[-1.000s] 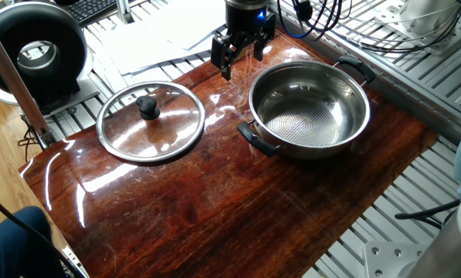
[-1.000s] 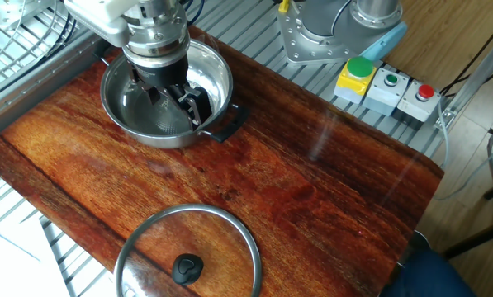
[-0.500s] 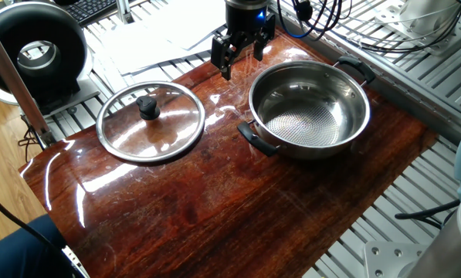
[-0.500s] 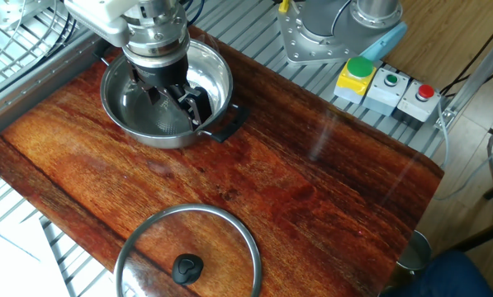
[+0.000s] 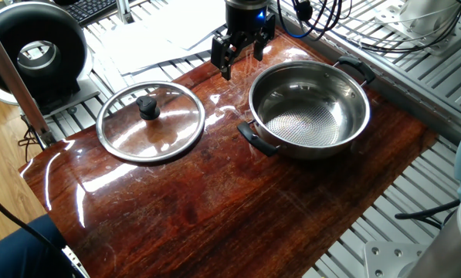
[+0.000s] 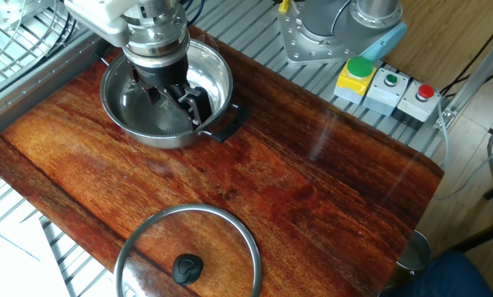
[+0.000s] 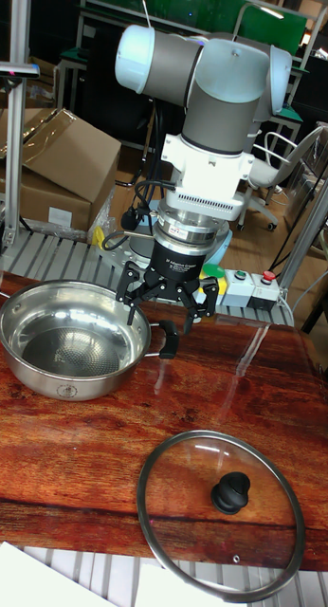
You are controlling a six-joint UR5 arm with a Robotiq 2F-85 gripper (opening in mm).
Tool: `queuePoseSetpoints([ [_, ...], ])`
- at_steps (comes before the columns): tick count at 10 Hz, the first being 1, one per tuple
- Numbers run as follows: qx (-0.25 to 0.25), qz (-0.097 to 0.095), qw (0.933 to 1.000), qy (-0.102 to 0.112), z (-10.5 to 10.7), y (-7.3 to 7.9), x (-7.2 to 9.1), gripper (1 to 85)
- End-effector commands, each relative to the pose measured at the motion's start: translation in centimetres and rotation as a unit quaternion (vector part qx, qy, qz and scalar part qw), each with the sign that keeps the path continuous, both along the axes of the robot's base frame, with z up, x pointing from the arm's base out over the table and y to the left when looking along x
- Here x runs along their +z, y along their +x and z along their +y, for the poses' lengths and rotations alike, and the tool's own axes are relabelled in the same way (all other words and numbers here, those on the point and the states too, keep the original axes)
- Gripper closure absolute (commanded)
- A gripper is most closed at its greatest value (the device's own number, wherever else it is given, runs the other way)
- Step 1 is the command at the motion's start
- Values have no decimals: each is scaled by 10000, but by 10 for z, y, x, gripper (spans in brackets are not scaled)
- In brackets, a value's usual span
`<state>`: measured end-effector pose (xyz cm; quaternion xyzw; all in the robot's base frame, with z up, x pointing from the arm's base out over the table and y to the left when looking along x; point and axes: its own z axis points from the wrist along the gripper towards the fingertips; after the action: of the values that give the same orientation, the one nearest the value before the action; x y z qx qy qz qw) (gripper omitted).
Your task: Cover the pot with the lid
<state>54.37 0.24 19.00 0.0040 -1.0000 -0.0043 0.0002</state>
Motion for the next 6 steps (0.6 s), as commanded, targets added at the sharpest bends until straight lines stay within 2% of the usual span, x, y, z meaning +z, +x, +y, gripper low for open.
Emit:
queuePoseSetpoints([
  [1, 0, 0, 10000, 0, 2, 0, 0, 17],
  [2, 638, 1039, 9925, -54, -2, -54, 5, 843],
  [6, 631, 1043, 9925, -115, -4, -54, 6, 843],
])
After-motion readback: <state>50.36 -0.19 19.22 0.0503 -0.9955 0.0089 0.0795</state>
